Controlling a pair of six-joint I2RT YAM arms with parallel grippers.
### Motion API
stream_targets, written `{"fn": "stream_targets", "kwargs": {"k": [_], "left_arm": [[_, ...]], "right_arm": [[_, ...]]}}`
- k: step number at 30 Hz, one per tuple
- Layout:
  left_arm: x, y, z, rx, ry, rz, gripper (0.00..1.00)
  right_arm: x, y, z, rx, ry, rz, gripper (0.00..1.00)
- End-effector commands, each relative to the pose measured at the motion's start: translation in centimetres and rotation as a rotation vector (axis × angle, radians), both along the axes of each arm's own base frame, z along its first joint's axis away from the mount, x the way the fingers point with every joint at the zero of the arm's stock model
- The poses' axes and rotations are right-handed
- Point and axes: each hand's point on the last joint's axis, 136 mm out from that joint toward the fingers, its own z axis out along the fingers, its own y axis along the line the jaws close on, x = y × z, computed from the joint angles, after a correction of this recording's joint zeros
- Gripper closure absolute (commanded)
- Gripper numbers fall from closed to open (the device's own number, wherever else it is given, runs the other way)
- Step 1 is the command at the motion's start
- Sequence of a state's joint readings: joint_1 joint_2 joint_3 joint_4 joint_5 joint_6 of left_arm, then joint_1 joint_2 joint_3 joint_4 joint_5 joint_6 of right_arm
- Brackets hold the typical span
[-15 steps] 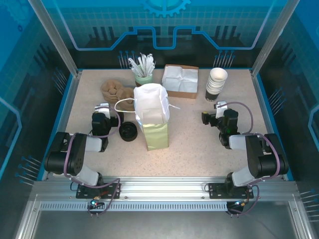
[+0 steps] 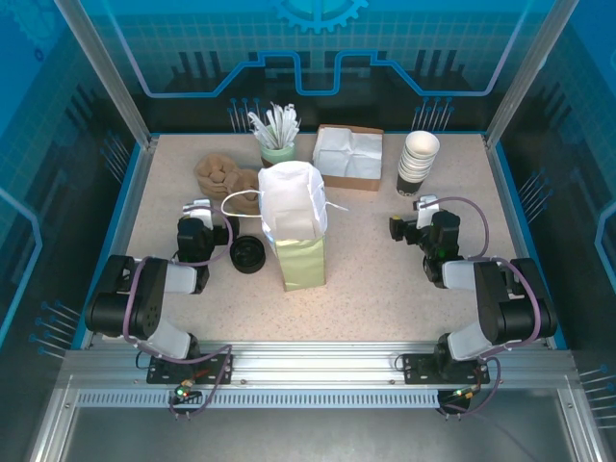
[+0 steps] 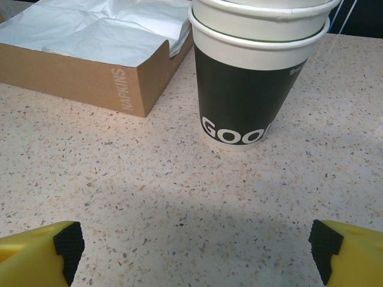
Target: Pack the takeout coffee
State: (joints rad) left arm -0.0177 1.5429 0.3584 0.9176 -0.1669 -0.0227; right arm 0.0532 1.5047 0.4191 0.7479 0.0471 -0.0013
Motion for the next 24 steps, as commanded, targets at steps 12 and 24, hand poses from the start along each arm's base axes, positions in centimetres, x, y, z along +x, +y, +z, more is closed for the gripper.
{"fn": "stream_targets", "kwargs": {"k": [12, 24], "left_arm": [[-1.1, 0.3, 4.5, 0.019, -0.077, 0.023, 0.01], [-4.3, 2.1, 15.2, -0.296, 0.063, 0.289, 0.01]], "right_arm": [[-0.5, -1.2, 4.3, -0.012, 0.014, -0.044, 0.0], [-5.0, -6.9, 14.5, 0.206, 0.034, -0.374, 0.0]]}}
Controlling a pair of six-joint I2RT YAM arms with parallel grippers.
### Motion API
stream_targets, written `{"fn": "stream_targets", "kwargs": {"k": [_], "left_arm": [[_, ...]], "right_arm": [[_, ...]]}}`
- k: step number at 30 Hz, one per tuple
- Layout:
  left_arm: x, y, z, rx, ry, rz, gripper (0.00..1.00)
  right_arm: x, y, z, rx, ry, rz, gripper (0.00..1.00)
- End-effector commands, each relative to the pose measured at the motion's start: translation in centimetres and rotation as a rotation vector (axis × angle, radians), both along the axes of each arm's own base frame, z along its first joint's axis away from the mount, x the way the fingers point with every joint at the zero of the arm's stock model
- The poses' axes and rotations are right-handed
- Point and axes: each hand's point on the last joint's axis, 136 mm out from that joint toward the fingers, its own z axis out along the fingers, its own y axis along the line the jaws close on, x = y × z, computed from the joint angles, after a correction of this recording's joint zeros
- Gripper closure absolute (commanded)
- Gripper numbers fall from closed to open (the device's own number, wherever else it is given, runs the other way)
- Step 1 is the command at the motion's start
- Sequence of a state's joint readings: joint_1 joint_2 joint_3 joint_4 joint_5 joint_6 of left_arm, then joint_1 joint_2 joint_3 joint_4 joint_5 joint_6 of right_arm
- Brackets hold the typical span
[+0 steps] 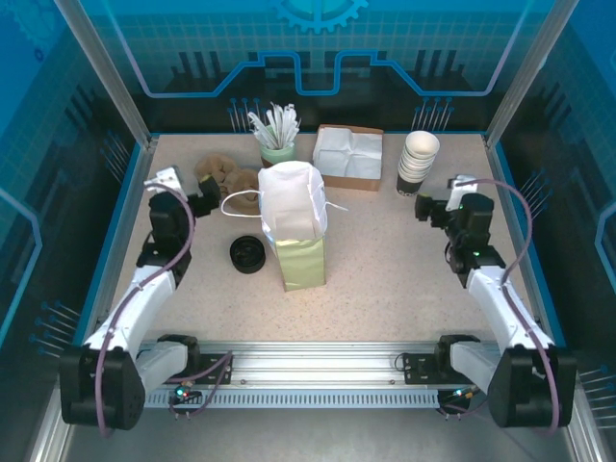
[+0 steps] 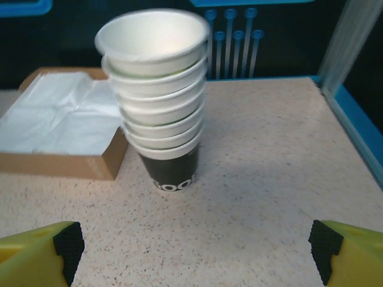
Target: Pack the takeout coffee
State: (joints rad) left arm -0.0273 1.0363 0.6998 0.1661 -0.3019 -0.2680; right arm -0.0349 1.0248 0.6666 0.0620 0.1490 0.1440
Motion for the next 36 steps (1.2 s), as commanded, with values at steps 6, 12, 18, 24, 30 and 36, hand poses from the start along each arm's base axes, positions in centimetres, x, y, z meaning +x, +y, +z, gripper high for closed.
{"fn": "stream_targets", "kwargs": {"k": [6, 12, 18, 24, 30, 36], "left_arm": [[-4.9, -3.0, 1.7, -0.142, 0.275, -0.023, 0.01], [-9.2, -5.2, 1.8, -0.207, 0.408, -0.123, 0.01], [-13.5, -5.4, -0.1, -0.21, 0.564, -0.143, 0.01], [-15.9, -9.1, -3.2, -0.286, 0.673, -0.316, 0.01], [-16.1, -14.5, -6.6, -0.303, 0.713, -0.506, 0.01], [-14.7, -18.6, -8.8, -0.357, 0.698, -0.595, 0.03]], "right_arm": [[-2.8, -1.6, 7.9, 0.282, 0.127, -0.151, 0.0], [-1.0, -0.1, 11.7, 0.339, 0.192, -0.072, 0.09], [2.3, -0.8, 11.7, 0.328, 0.291, -0.098, 0.2], [6.0, -1.4, 10.4, 0.318, 0.375, -0.112, 0.26], [9.0, -0.8, 8.0, 0.328, 0.454, -0.092, 0.3], [11.7, -1.0, 5.9, 0.292, 0.499, -0.099, 0.41]]}}
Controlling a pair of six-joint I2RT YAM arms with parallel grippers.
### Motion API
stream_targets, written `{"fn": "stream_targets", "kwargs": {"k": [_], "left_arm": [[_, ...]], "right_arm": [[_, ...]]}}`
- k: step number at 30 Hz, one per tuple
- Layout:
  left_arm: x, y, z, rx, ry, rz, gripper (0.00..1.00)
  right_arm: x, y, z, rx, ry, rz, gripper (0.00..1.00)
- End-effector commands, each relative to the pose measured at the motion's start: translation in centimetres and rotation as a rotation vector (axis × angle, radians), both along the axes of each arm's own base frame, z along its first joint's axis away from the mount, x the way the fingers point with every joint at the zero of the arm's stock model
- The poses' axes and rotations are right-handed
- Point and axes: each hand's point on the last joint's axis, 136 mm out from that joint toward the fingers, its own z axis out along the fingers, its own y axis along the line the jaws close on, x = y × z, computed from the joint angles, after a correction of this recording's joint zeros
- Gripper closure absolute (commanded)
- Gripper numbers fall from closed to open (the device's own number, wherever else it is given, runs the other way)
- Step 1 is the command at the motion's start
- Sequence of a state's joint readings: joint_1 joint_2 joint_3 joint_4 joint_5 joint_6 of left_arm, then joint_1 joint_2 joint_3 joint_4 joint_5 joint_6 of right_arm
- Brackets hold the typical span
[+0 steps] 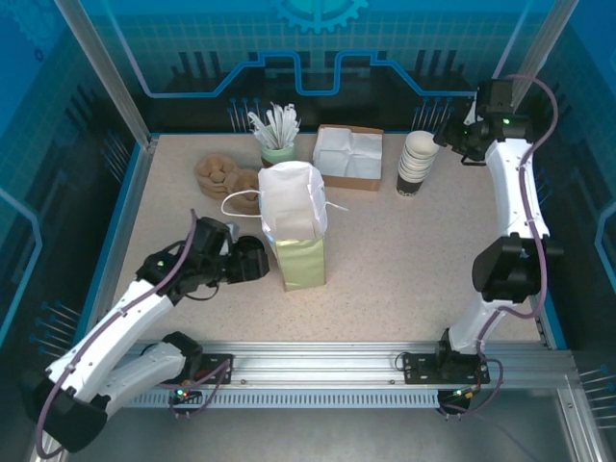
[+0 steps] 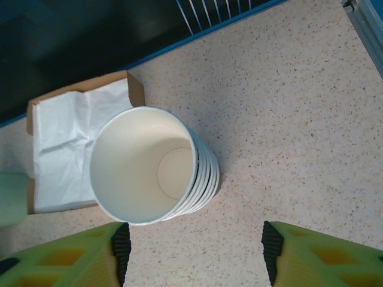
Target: Pack the takeout coffee
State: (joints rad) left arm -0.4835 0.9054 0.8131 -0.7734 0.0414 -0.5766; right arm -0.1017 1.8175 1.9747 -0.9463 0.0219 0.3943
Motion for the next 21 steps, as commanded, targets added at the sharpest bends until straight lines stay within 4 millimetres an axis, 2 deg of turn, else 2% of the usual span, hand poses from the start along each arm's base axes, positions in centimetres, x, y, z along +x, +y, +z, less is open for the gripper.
{"fn": "stream_targets", "kwargs": {"k": [1, 9, 21], "left_arm": [[1.7, -2.9, 0.4, -0.111, -0.046, -0.014, 0.03], [3.6, -4.6, -2.2, -0.153, -0.034, 0.013, 0.05], [6.5, -5.8, -4.8, -0.131, -0.037, 0.034, 0.04]], "right_arm": [[0.9, 0.3, -0.5, -0.02, 0.033, 0.02, 0.41], [3.8, 0.7, -2.5, -0.056, 0.082, 0.037, 0.47], [4.5, 0.4, -3.6, -0.113, 0.105, 0.03, 0.57]]}}
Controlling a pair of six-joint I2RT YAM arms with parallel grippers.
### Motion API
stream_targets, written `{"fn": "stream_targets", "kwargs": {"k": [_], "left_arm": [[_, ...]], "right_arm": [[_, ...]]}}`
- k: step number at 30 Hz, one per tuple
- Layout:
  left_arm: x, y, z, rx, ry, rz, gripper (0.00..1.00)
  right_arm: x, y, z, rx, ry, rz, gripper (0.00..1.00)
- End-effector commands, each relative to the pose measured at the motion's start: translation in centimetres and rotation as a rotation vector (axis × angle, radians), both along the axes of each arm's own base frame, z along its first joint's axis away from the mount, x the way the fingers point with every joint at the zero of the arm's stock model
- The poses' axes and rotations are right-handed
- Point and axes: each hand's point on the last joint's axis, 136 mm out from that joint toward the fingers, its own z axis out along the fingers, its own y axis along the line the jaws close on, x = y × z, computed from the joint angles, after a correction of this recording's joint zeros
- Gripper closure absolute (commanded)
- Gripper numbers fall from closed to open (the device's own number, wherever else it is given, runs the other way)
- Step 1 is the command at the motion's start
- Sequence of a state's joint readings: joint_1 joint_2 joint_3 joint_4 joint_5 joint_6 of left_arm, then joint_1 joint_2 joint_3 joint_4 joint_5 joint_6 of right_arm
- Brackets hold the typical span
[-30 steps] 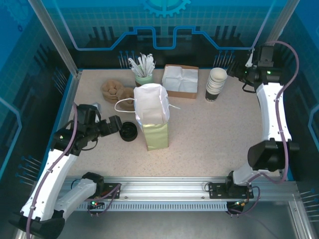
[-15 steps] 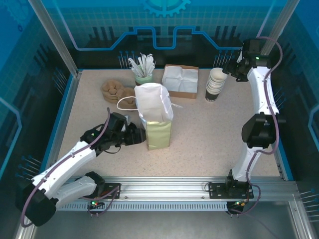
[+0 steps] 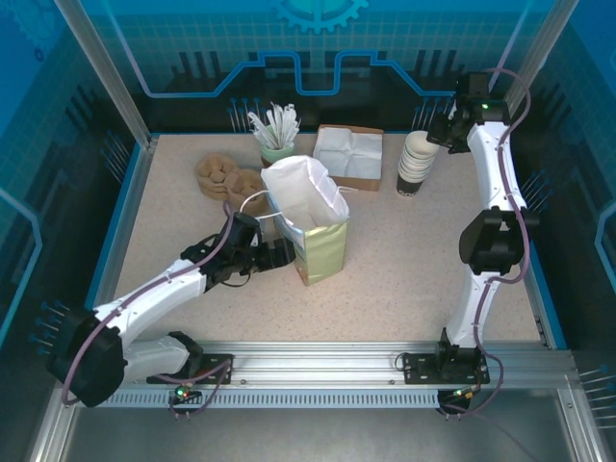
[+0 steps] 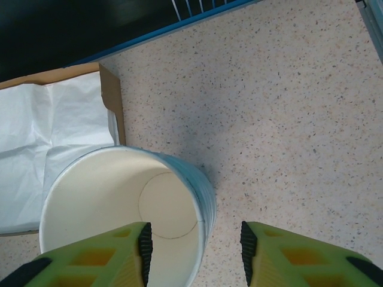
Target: Pack the takeout coffee
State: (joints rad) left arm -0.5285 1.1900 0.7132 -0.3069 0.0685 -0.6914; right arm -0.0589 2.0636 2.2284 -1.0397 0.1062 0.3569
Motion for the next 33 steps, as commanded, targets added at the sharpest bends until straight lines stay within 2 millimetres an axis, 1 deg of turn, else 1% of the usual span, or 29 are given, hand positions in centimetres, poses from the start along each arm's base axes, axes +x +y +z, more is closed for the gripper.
{"fn": "stream_targets", "kwargs": {"k": [1, 5, 8, 14, 18, 22, 27, 33], "left_arm": [[1.0, -0.8, -0.3, -0.017, -0.025, 0.006, 0.05], [2.1, -1.1, -1.1, 0.004, -0.023, 0.01, 0.05], [3.1, -1.6, -1.5, 0.009, -0.028, 0.01, 0.05], [5.1, -2.5, -2.1, 0.026, -0.036, 0.008, 0.05], [6.0, -3.1, -2.2, 0.025, -0.034, -0.003, 0.05], [6.2, -3.4, -2.0, 0.017, -0.031, -0.002, 0.05], [6.0, -3.1, -1.2, 0.029, -0.034, -0.002, 0.05], [5.6, -2.4, 0.5, 0.048, -0.052, 0.005, 0.03]], "right_arm": [[0.2, 0.0, -0.3, -0.033, 0.016, 0.012, 0.58], [0.4, 0.1, -0.7, -0.032, 0.021, 0.014, 0.59], [0.6, 0.2, -1.1, -0.026, 0.026, 0.018, 0.62], [0.9, 0.2, -1.7, -0.025, 0.034, 0.02, 0.65], [1.1, 0.3, -2.0, -0.026, 0.041, 0.024, 0.67], [1.1, 0.5, -2.0, -0.018, 0.038, 0.031, 0.71], [1.2, 0.7, -1.9, -0.01, 0.033, 0.036, 0.75], [1.3, 0.8, -1.9, -0.009, 0.034, 0.04, 0.81]]}}
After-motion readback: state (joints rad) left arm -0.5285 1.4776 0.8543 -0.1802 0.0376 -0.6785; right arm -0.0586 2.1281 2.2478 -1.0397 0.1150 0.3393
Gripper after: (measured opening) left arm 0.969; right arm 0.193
